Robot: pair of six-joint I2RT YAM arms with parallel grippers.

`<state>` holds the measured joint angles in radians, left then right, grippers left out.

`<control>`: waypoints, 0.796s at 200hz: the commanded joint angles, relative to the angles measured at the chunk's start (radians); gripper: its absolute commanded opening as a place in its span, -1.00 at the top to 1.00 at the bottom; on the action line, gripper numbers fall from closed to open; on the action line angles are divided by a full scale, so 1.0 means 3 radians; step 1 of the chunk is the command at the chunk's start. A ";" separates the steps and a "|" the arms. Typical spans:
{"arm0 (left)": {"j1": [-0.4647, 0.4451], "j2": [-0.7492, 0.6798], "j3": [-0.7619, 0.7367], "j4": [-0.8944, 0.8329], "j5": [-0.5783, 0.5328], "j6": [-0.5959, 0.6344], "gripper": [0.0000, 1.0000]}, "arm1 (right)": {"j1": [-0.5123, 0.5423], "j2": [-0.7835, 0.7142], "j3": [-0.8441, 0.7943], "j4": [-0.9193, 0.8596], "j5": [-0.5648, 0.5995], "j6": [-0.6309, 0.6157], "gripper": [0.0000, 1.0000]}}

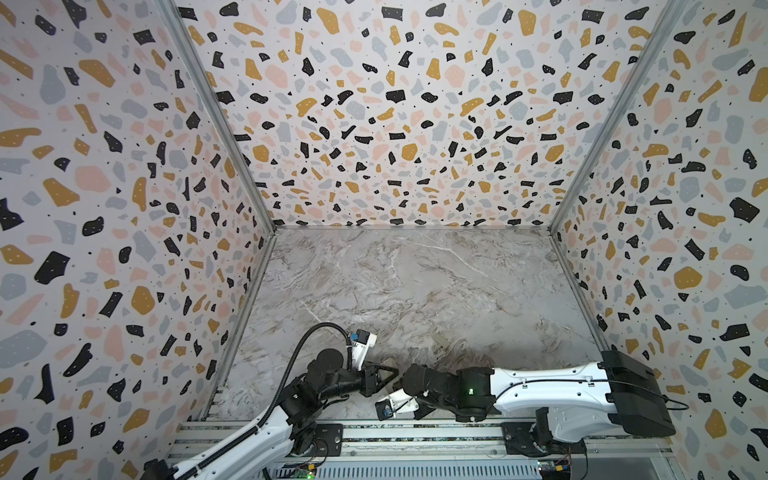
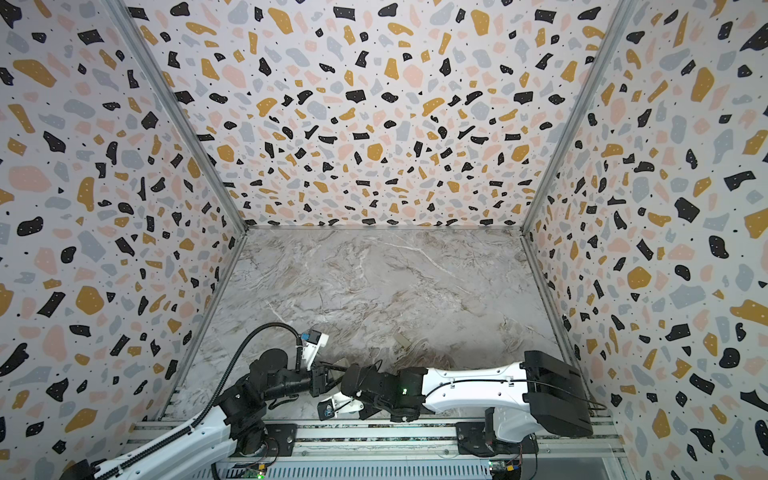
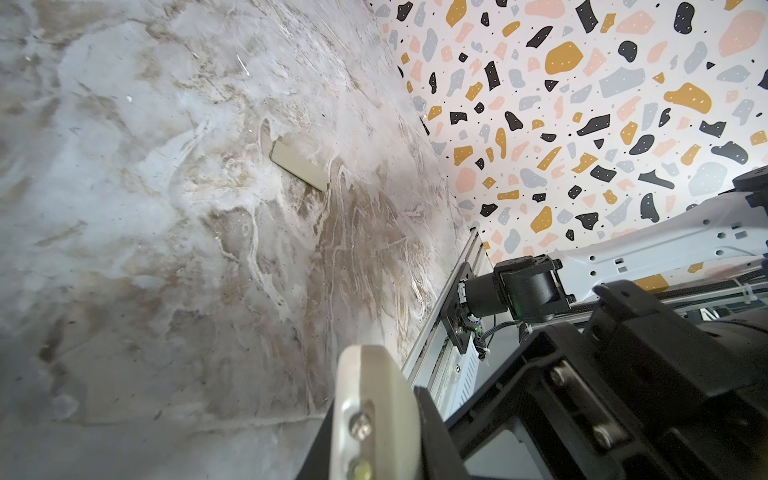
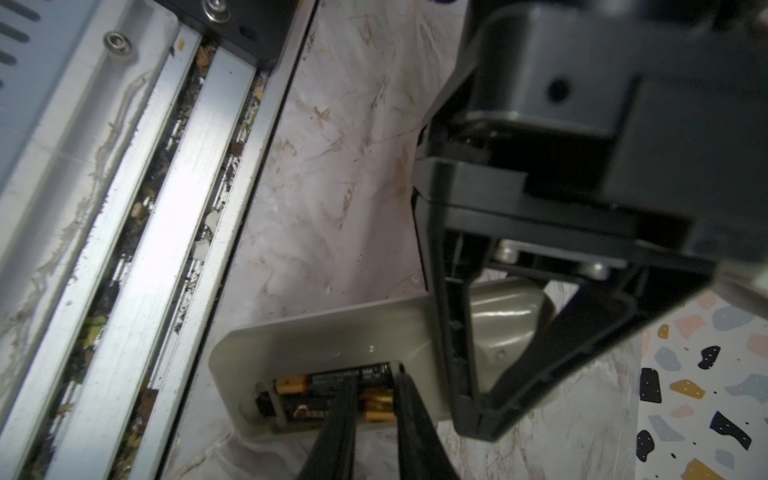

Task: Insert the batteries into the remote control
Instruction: 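Keep pressing both AA batteries down into the compartment with right fingertips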

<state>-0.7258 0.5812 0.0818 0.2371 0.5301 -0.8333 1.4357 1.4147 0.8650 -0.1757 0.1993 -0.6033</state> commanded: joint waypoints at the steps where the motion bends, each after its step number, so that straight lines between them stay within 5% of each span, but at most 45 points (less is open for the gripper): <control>1: -0.0035 -0.0036 0.0183 0.0409 0.0175 -0.0019 1.00 | -0.0030 0.0031 0.0052 -0.0064 0.0155 0.0055 0.60; 159: -0.0035 -0.0020 0.0182 0.0401 0.0167 -0.0015 1.00 | 0.0108 -0.0096 -0.0019 -0.0099 0.0471 0.0109 0.64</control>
<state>-0.7261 0.5838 0.0826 0.2665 0.5186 -0.8330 1.4696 1.4109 0.8650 -0.1741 0.2996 -0.5877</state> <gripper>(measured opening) 0.231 0.189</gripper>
